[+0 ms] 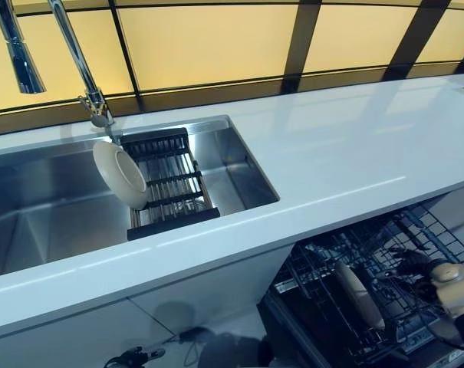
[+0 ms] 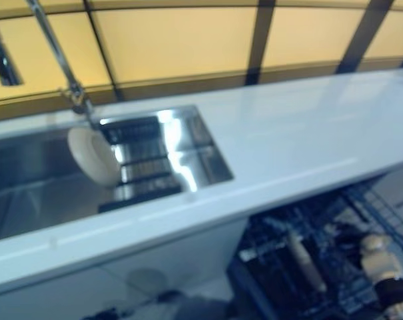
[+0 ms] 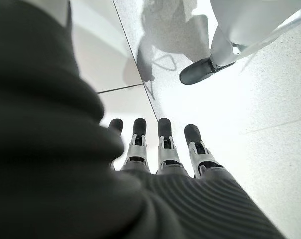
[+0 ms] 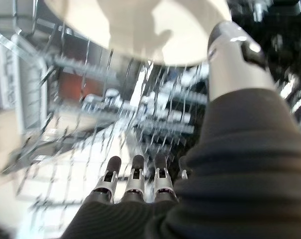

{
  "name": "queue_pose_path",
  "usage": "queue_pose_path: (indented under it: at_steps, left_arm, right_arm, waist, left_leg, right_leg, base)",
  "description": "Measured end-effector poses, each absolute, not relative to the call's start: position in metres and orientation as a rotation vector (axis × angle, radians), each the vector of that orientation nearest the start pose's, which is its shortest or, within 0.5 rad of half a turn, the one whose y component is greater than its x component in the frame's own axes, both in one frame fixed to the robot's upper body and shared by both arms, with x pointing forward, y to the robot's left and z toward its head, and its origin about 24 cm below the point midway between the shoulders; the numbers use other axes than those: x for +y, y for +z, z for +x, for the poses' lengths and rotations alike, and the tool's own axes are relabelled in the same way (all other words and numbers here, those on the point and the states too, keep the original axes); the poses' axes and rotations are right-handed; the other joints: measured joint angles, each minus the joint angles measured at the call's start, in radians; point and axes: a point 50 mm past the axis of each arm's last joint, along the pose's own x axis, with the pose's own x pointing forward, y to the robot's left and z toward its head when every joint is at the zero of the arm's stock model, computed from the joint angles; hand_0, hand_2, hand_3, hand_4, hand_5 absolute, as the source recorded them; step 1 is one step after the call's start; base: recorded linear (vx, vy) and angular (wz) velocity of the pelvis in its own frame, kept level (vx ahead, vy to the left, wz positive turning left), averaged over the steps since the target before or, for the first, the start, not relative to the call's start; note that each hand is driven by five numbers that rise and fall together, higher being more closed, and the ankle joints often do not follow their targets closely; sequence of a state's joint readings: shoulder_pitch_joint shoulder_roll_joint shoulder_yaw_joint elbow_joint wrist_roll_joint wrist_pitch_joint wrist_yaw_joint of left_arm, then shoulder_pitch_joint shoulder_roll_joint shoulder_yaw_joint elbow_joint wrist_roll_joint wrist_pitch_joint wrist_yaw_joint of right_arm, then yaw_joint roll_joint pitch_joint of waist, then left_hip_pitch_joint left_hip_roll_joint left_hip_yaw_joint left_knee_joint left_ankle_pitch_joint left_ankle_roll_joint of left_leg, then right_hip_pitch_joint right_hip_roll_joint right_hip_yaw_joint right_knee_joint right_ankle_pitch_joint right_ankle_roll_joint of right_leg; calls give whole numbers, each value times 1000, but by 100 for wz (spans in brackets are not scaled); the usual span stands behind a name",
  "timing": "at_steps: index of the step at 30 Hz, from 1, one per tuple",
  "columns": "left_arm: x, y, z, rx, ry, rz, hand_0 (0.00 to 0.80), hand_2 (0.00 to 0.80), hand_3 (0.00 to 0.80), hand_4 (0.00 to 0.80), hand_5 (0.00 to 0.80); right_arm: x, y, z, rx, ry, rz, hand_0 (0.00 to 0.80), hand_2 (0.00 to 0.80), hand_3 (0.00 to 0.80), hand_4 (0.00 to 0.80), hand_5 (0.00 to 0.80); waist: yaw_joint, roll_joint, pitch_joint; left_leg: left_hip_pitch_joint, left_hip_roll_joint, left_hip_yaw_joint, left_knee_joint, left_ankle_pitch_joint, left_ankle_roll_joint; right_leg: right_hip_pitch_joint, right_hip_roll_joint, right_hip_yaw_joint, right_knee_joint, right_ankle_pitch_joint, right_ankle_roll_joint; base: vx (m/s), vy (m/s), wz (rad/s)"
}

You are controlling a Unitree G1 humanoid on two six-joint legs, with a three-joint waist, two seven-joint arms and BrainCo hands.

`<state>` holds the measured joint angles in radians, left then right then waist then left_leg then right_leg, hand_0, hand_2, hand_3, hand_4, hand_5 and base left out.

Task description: Take plates into dishwasher

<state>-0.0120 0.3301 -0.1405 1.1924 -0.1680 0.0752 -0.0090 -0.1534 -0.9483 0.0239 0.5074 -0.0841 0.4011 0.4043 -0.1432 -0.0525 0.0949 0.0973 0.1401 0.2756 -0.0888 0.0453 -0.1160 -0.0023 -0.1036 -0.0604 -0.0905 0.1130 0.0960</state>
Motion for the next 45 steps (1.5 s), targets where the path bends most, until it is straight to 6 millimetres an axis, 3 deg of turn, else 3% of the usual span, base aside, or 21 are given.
queue_pose_path:
  at_steps: [4,10,13,14,15,16,20,22,26,27,29,30,33,34,36,42,45]
  left_arm:
    - [269,-151,93,1251,190,207,0,0,0,0,0]
    - [270,-150,94,1248,194,208,0,0,0,0,0]
    - [270,-150,94,1248,195,206,0,0,0,0,0]
    - [270,-150,94,1247,198,203,0,0,0,0,0]
    - [270,-150,94,1248,198,202,0,0,0,0,0]
    - [270,-150,93,1249,202,200,0,0,0,0,0]
    - [267,-151,93,1253,188,199,0,0,0,0,0]
    - [265,-152,93,1254,193,182,0,0,0,0,0]
    - [264,-152,95,1249,215,168,0,0,0,0,0]
    - [264,-152,96,1249,219,166,0,0,0,0,0]
    - [265,-152,92,1264,223,180,0,0,0,0,0]
    - [265,-153,92,1267,225,178,0,0,0,0,0]
    - [265,-153,90,1277,235,181,0,0,0,0,0]
    - [265,-153,90,1278,235,181,0,0,0,0,0]
    - [267,-152,89,1283,241,186,0,0,0,0,0]
    - [274,-149,93,1271,263,191,0,0,0,0,0]
    - [277,-147,96,1260,278,183,0,0,0,0,0]
  right_arm:
    - [-417,93,227,872,-128,-782,0,0,0,0,0]
    - [-458,147,208,961,-203,-913,0,0,0,0,0]
    - [-463,182,215,903,-259,-1000,0,0,0,0,0]
    - [-462,208,225,827,-311,-1053,0,0,0,0,0]
    - [-461,215,228,807,-323,-1069,0,0,0,0,0]
    - [-456,234,238,734,-356,-1129,0,0,0,0,0]
    - [-424,303,272,403,-472,-1347,0,0,0,0,0]
    - [-396,331,288,215,-478,-1441,0,0,0,0,0]
    - [-344,358,306,-113,-439,-1630,0,0,0,0,0]
    - [-340,359,307,-136,-435,-1650,0,0,0,0,0]
    - [-309,364,317,-295,-378,-1779,0,0,0,0,0]
    - [-304,364,318,-321,-370,-1799,0,0,0,0,0]
    - [-266,364,324,-495,-252,-1940,0,0,0,0,0]
    - [-261,363,326,-508,-234,-1965,0,0,0,0,0]
    - [-232,351,333,-588,-108,-2077,0,0,0,0,0]
    - [-185,332,342,-707,96,-2257,0,0,0,0,0]
    - [-165,338,339,-783,138,-2332,0,0,0,0,0]
  waist:
    - [-12,-14,7]
    - [-9,-34,11]
    - [-10,-40,13]
    - [-8,-42,11]
    - [-7,-43,10]
    - [-4,-45,8]
    - [29,-48,3]
    - [47,-47,1]
    - [94,-51,-13]
    - [98,-52,-14]
    - [114,-57,-25]
    - [116,-57,-25]
    - [159,-62,-28]
    - [158,-63,-28]
    - [160,-71,-31]
    - [197,-100,-19]
    - [217,-112,13]
  left_leg:
    - [7,1,11,0,-2,-2]
    - [12,8,19,0,-4,-5]
    - [12,10,19,0,-4,-5]
    - [13,10,19,0,-4,-5]
    - [13,10,18,0,-4,-5]
    - [13,9,16,0,-3,-5]
    - [11,5,6,4,-2,-4]
    - [9,3,-8,4,0,-3]
    - [-10,-4,-44,4,7,-3]
    - [-13,-4,-48,4,7,-3]
    - [-38,-10,-87,4,15,0]
    - [-41,-10,-92,4,16,-1]
    - [-61,-15,-122,5,23,0]
    - [-62,-15,-124,5,23,0]
    - [-79,-18,-150,5,30,1]
    - [-136,-20,-201,5,52,0]
    - [-165,-22,-224,5,63,1]
  right_leg:
    - [0,2,10,0,0,0]
    - [0,6,13,0,1,0]
    - [1,6,13,0,1,0]
    - [2,6,13,0,1,0]
    - [2,6,12,0,1,-1]
    - [3,6,11,0,2,-2]
    - [7,5,2,0,4,-4]
    - [12,3,-9,1,6,-7]
    - [15,-7,-45,1,2,-6]
    - [15,-9,-48,1,1,-5]
    - [14,-16,-83,1,-4,-2]
    - [14,-17,-88,1,-4,-2]
    - [13,-20,-116,3,-8,0]
    - [13,-21,-117,2,-8,0]
    - [12,-23,-143,1,-11,1]
    - [-10,-24,-191,0,-15,5]
    - [-25,-25,-208,1,-16,5]
  base:
    - [6,7,-7]
    - [2,-1,-4]
    - [0,0,0]
    - [0,0,0]
    - [0,0,0]
    - [11,33,3]
    - [15,55,7]
    - [14,58,16]
    - [-2,41,26]
    - [-12,26,27]
    - [-11,24,41]
    - [-6,22,34]
    - [-1,20,26]
    - [-19,8,25]
    - [-30,11,29]
    - [-34,22,25]
    - [-6,35,21]
